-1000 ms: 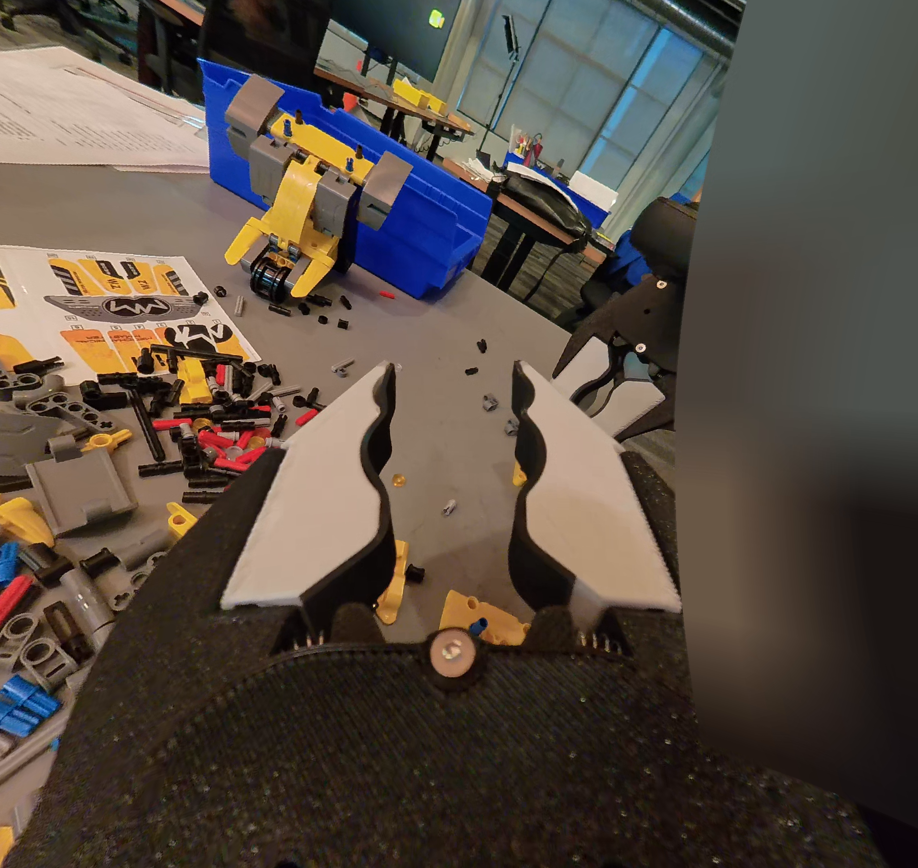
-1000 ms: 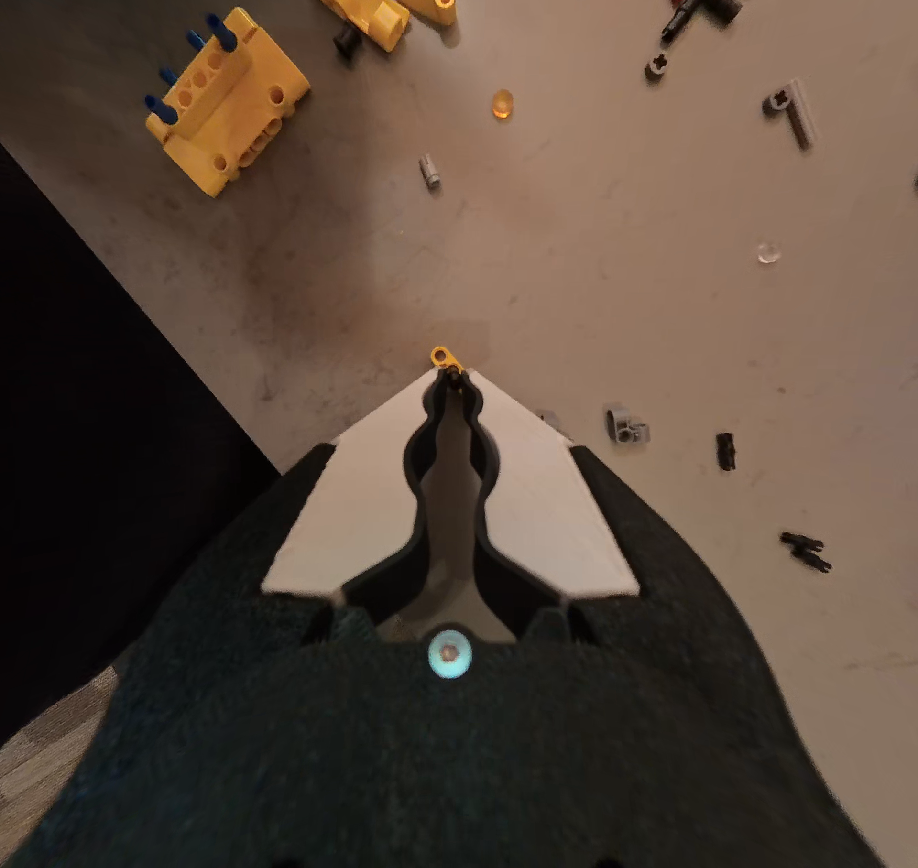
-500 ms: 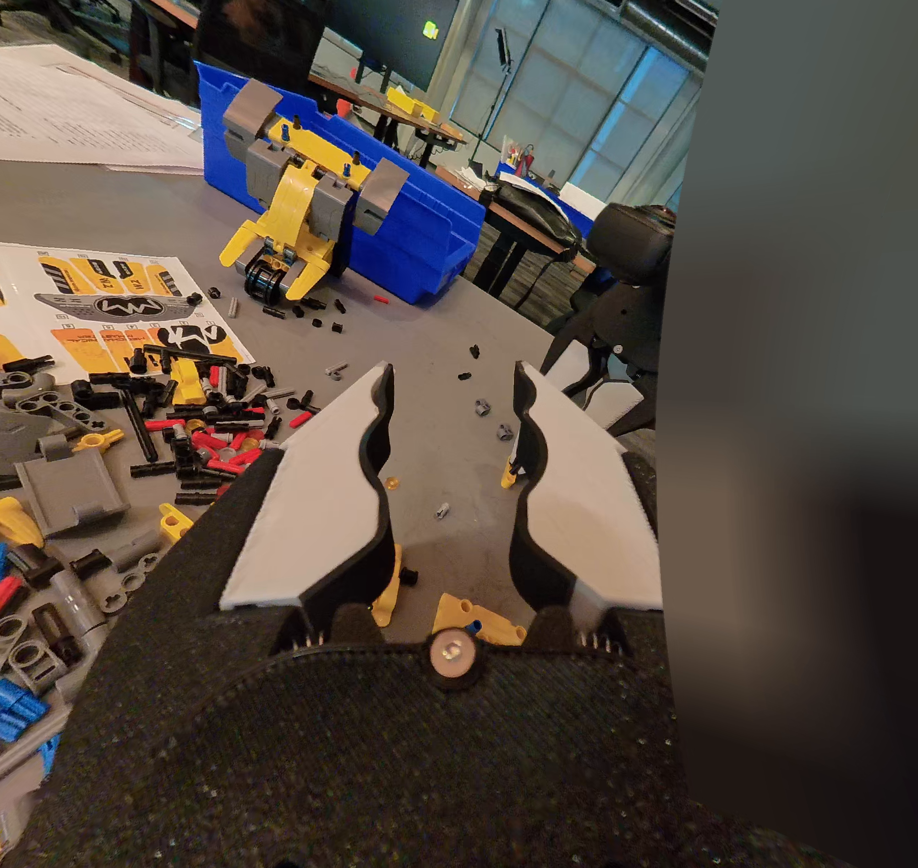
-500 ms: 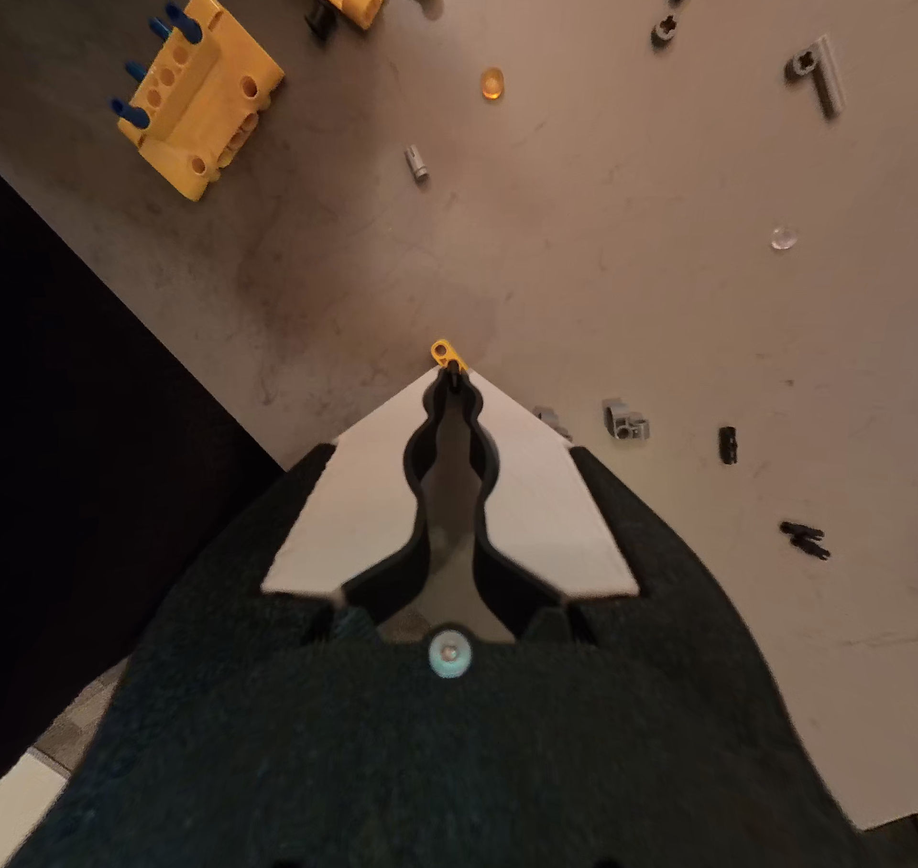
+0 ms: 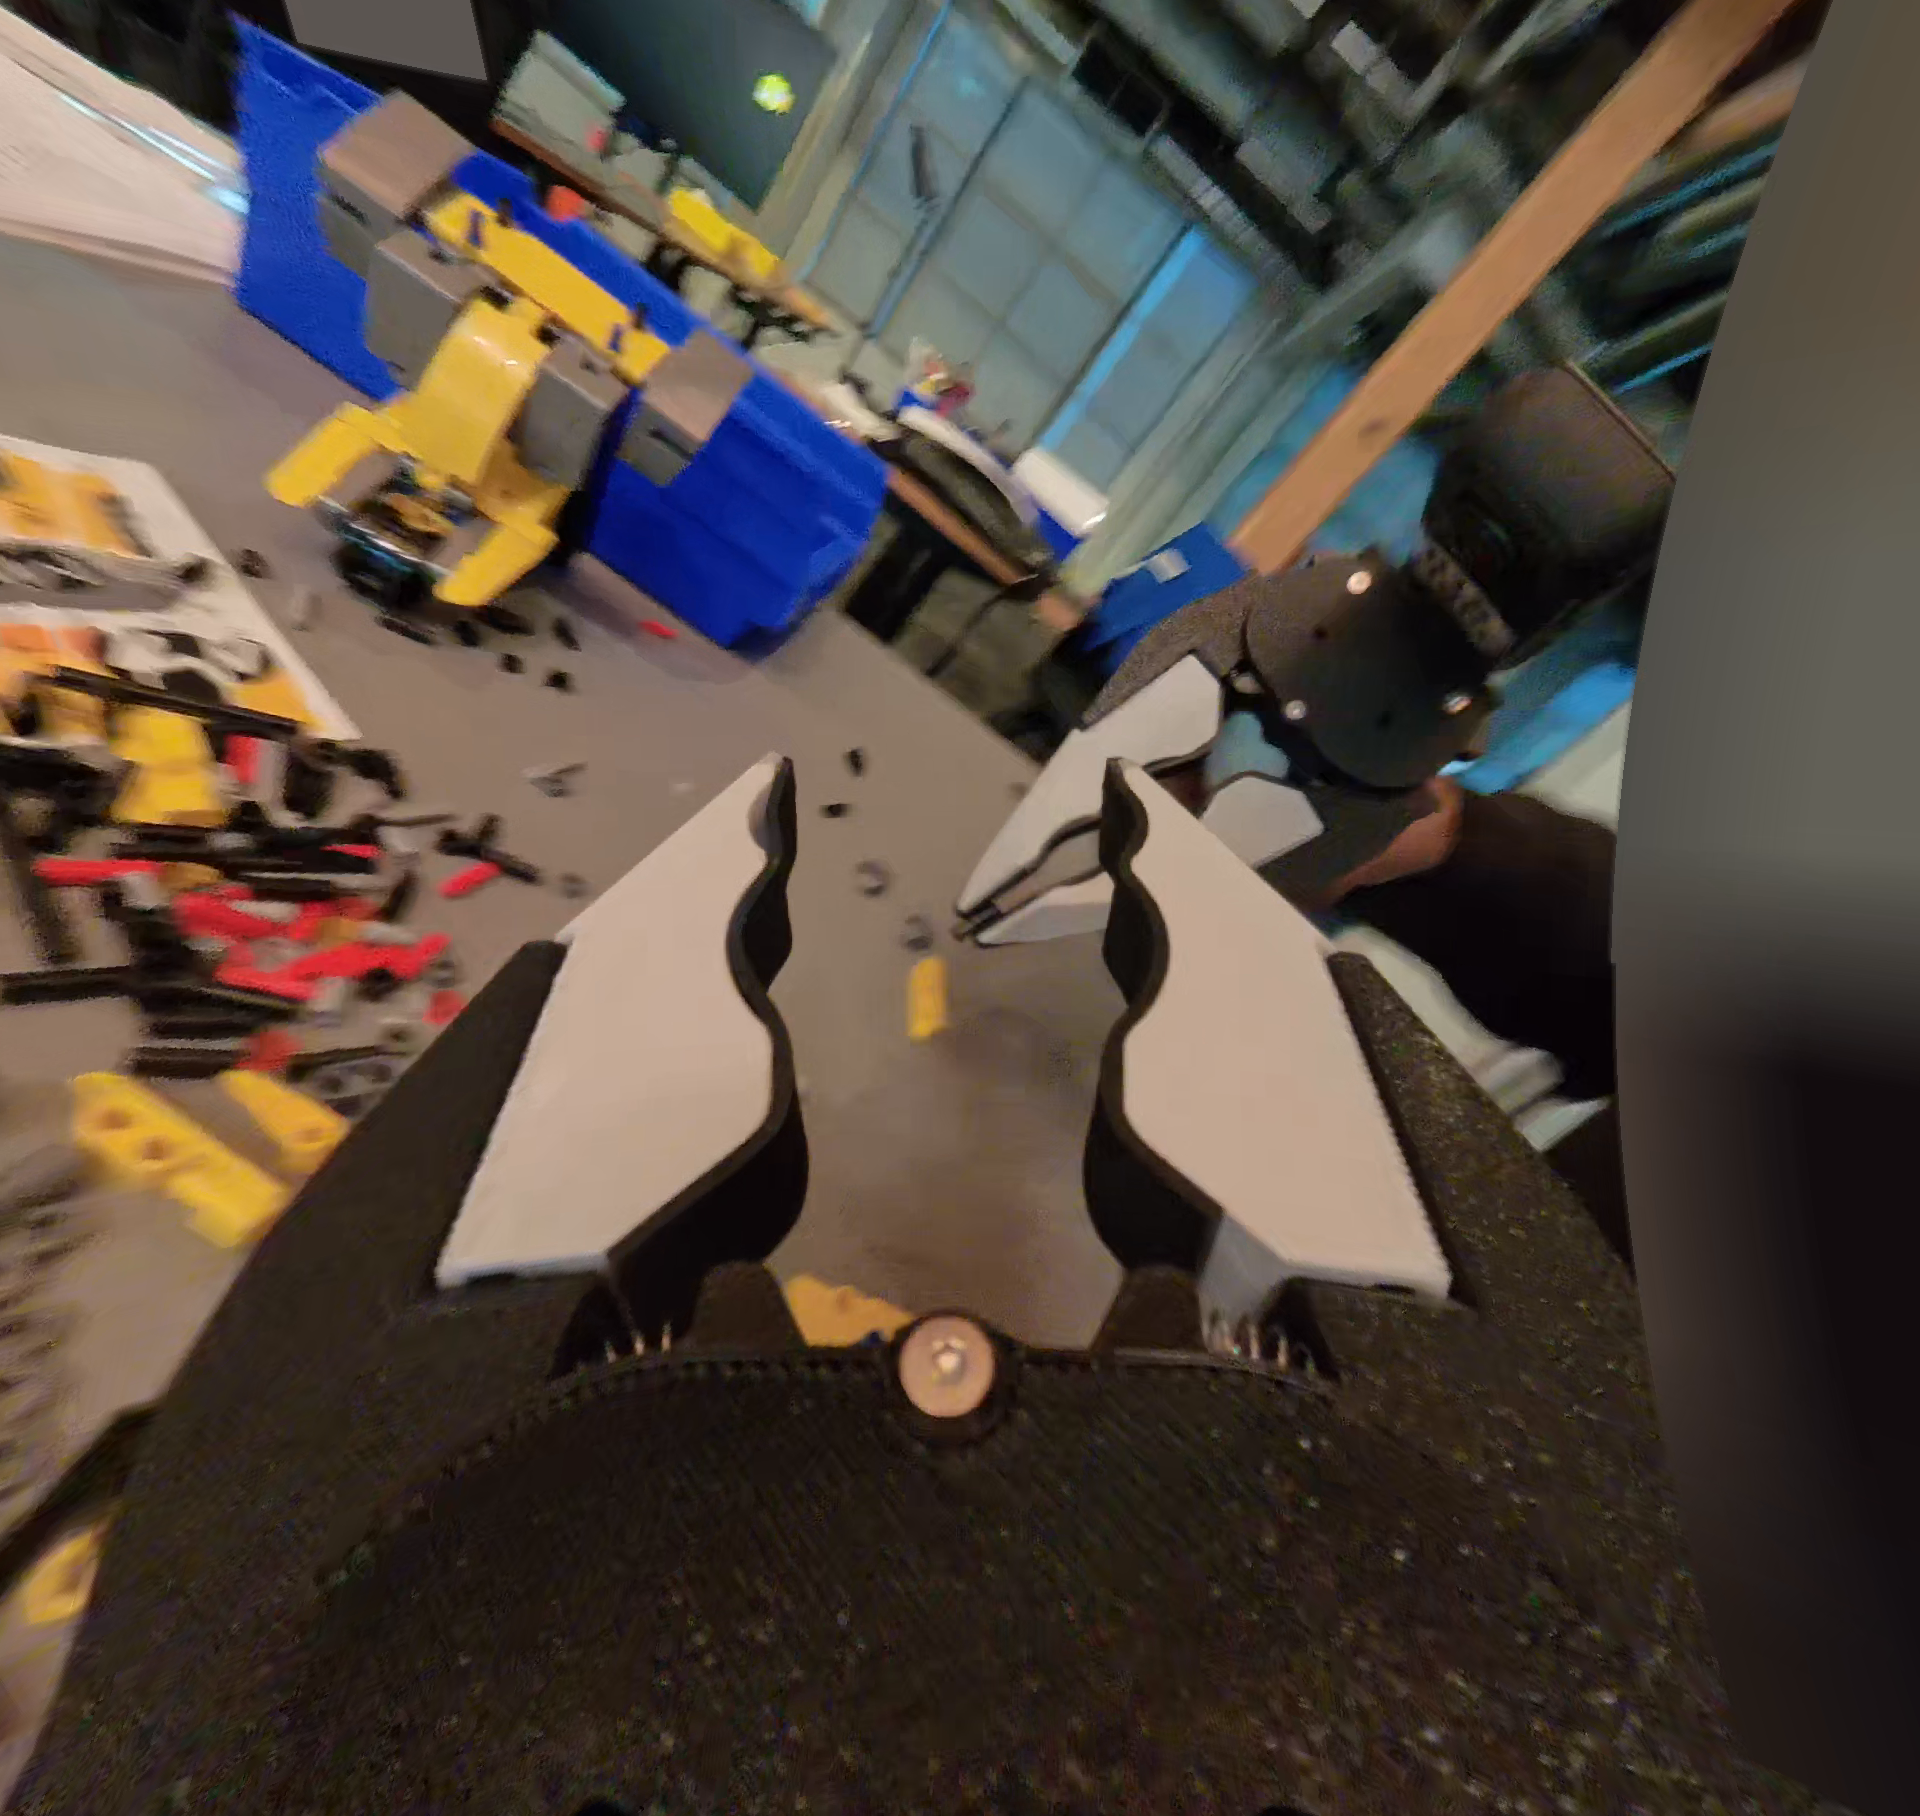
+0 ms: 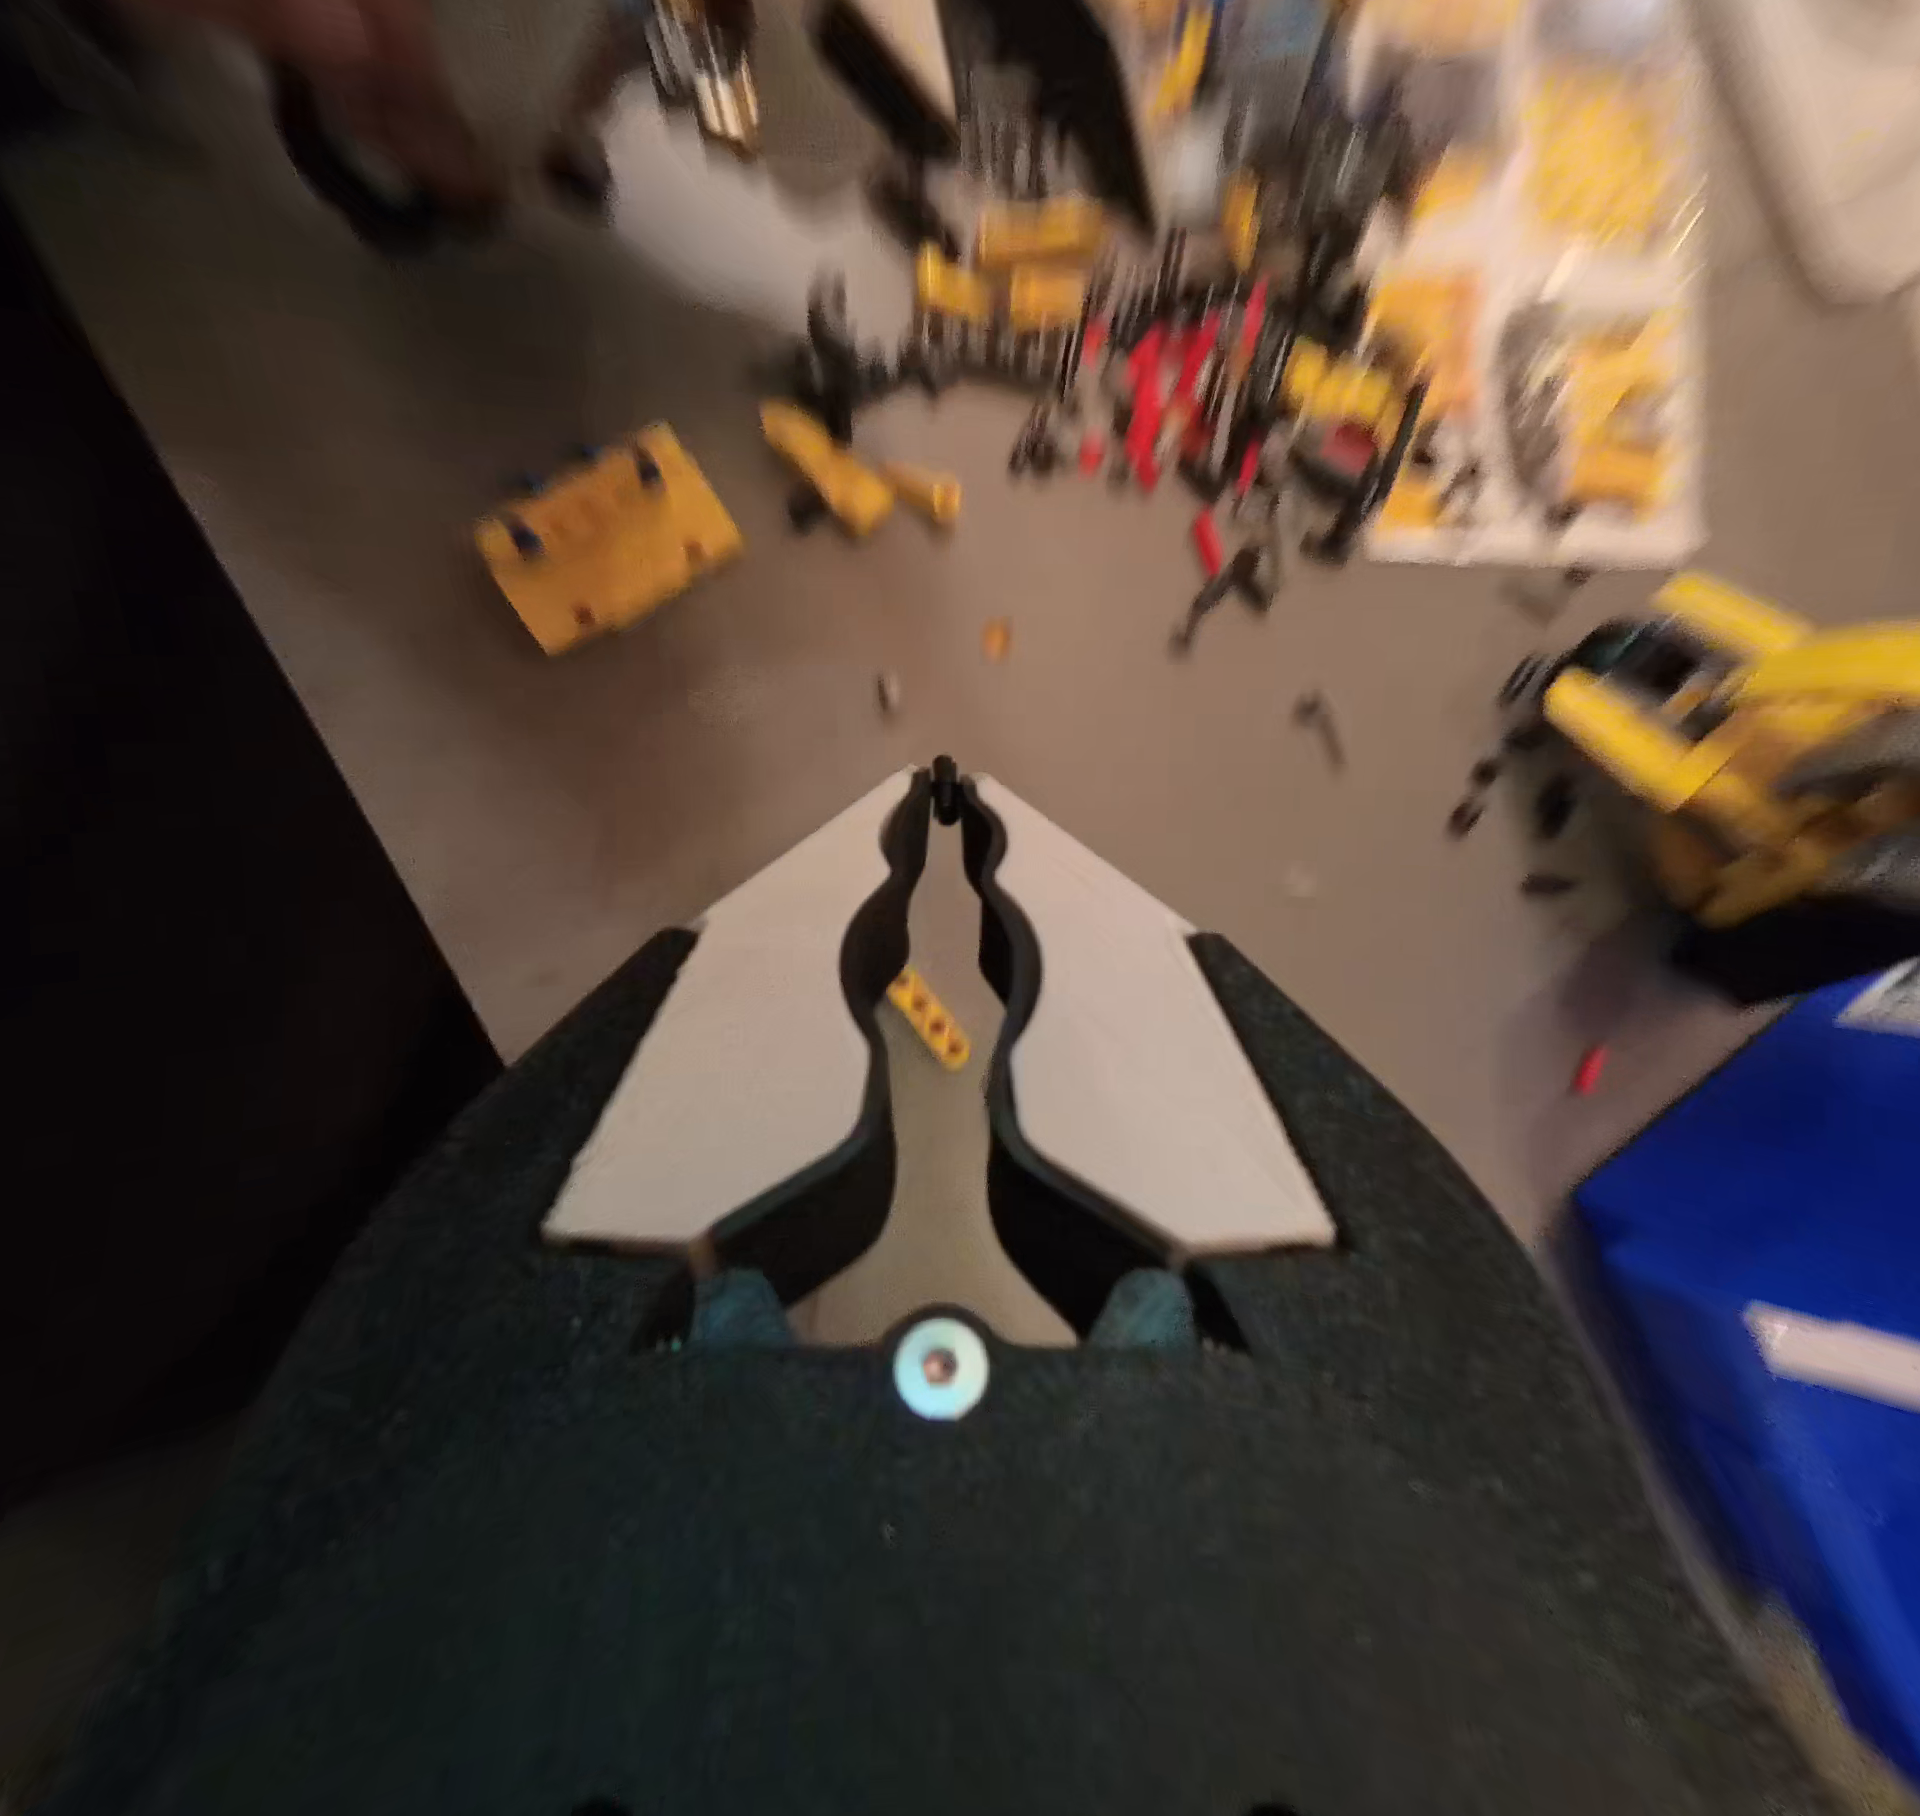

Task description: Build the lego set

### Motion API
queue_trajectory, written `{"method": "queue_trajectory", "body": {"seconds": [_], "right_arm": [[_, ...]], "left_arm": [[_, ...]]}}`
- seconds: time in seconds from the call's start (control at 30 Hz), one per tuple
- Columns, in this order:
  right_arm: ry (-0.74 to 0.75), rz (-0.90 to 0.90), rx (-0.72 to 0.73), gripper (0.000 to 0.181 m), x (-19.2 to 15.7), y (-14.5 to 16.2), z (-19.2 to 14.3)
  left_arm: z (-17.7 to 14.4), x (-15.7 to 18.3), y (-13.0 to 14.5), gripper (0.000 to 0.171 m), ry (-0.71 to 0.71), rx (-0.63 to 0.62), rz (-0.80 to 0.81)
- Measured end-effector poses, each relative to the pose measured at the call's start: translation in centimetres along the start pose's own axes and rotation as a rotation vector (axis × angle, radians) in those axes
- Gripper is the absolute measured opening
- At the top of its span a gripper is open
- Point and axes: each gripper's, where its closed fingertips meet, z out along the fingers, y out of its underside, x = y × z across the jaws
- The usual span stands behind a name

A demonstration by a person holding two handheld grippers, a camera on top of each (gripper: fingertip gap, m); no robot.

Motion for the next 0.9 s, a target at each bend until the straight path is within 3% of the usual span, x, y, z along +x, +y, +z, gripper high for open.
{"method": "queue_trajectory", "body": {"seconds": [0.1, 0.23, 0.43, 0.57, 0.9], "right_arm": [[0.063, -0.138, 0.296, 0.004, -0.8, -4.8, -3.1], [0.229, -0.292, 0.429, 0.004, -1.0, -7.4, -5.2], [0.262, -0.319, 0.535, 0.004, -1.8, -9.1, -6.4], [0.257, -0.319, 0.555, 0.004, -2.0, -9.2, -6.6], [0.218, -0.323, 0.613, 0.005, -2.6, -9.8, -6.3]], "left_arm": [[-0.3, 1.8, -0.7, 0.06, 0.229, 0.045, -0.272], [-1.1, 4.1, -1.6, 0.044, 0.491, 0.073, -0.488], [-0.7, 5.7, -0.2, 0.032, 0.521, -0.008, -0.419], [-1.0, 6.4, -0.3, 0.012, 0.578, -0.011, -0.428], [-1.2, 7.2, 0.1, 0.003, 0.628, -0.05, -0.427]]}}
